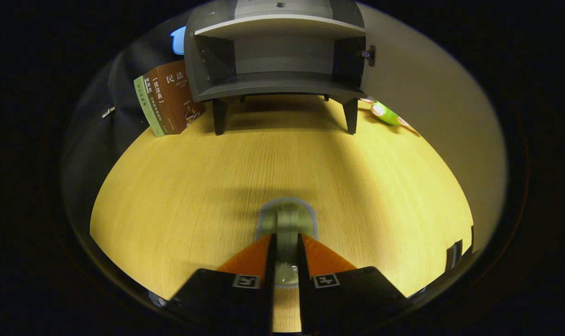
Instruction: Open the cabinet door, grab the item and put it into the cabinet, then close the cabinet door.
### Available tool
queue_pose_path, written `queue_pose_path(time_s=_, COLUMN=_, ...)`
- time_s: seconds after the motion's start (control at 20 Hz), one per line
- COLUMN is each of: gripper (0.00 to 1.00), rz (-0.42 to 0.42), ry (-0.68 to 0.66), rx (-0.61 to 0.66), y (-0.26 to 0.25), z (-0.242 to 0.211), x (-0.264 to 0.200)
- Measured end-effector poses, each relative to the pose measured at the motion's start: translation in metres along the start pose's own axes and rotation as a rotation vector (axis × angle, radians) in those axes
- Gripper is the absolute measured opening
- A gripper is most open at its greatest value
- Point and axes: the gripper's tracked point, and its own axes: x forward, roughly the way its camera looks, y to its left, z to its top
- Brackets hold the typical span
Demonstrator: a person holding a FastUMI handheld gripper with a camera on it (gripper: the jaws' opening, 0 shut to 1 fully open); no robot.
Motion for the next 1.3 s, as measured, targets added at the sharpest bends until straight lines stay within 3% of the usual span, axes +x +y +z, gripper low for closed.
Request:
queue_pose_path(time_s=0.05, gripper=0.21, rz=-0.006, ry=-0.009, rx=0.003, y=-0.001, z=0.0, x=0.005)
queue_pose_path(time_s=0.2, gripper=0.21, rz=-0.022, ry=-0.002, rx=0.012, y=-0.005, z=0.004, x=-0.002)
queue_pose_path(time_s=0.45, gripper=0.2, rz=-0.024, ry=-0.069, rx=0.039, y=-0.011, z=0.051, x=-0.045)
queue_pose_path(time_s=0.95, gripper=0.2, rz=-0.006, ry=-0.231, rx=0.052, y=-0.012, z=0.178, x=-0.153)
queue_pose_path(time_s=1.3, gripper=0.2, rz=-0.005, ry=-0.267, rx=0.071, y=-0.011, z=0.265, x=-0.182)
